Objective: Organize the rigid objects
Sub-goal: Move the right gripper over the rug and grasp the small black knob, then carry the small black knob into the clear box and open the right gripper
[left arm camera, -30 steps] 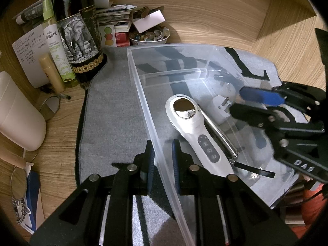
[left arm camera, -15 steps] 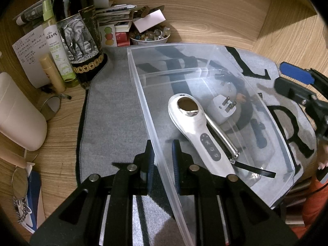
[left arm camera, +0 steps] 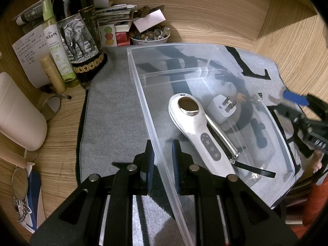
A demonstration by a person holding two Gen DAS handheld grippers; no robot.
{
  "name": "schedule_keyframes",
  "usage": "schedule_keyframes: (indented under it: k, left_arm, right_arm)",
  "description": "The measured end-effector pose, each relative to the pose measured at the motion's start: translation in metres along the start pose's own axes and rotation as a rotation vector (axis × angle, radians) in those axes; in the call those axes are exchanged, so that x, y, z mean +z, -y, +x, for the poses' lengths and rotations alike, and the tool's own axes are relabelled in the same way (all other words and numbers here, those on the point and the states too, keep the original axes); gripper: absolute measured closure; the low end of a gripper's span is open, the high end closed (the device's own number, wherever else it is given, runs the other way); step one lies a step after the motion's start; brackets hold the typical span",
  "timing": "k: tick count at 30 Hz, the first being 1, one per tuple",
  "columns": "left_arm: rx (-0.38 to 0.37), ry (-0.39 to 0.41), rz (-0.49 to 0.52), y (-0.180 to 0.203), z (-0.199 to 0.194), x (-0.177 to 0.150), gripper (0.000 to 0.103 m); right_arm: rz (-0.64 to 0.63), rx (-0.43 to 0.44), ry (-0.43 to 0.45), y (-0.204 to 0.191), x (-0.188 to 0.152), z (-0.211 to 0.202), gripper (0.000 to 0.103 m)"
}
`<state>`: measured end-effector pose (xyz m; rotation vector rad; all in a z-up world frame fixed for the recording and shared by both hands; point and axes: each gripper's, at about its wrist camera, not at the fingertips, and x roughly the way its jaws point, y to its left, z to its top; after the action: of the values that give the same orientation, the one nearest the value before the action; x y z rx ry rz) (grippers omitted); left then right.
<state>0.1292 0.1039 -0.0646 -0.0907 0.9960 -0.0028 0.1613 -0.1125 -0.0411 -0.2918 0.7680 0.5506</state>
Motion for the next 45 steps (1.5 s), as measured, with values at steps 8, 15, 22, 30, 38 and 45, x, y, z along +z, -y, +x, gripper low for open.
schedule_keyframes:
  k: [8, 15, 22, 30, 38, 45]
  left_arm:
    - [-0.001, 0.000, 0.001, 0.000, 0.000, 0.000, 0.087]
    - [0.000, 0.000, -0.001, 0.000, 0.000, 0.000, 0.087]
    - [0.000, 0.002, 0.001, 0.000, 0.000, 0.000, 0.087]
    - [0.001, 0.001, 0.002, 0.000, 0.000, 0.000, 0.087]
    - [0.002, 0.001, 0.001, 0.000, 0.000, 0.000, 0.087]
    - [0.001, 0.001, 0.001, 0.000, 0.000, -0.001, 0.087]
  right_arm:
    - [0.020, 0.061, -0.101, -0.003, -0.023, 0.034, 0.050]
    - [0.049, 0.147, -0.164, 0.000, -0.037, 0.055, 0.064]
    - [0.000, 0.117, -0.121, -0.011, -0.036, 0.045, 0.082]
    - [-0.003, 0.066, -0.070, -0.005, -0.026, 0.031, 0.082]
    - [-0.006, 0.029, 0.029, -0.001, -0.003, 0.003, 0.081]
    - [-0.042, 0.034, 0.106, -0.012, 0.018, -0.016, 0.081]
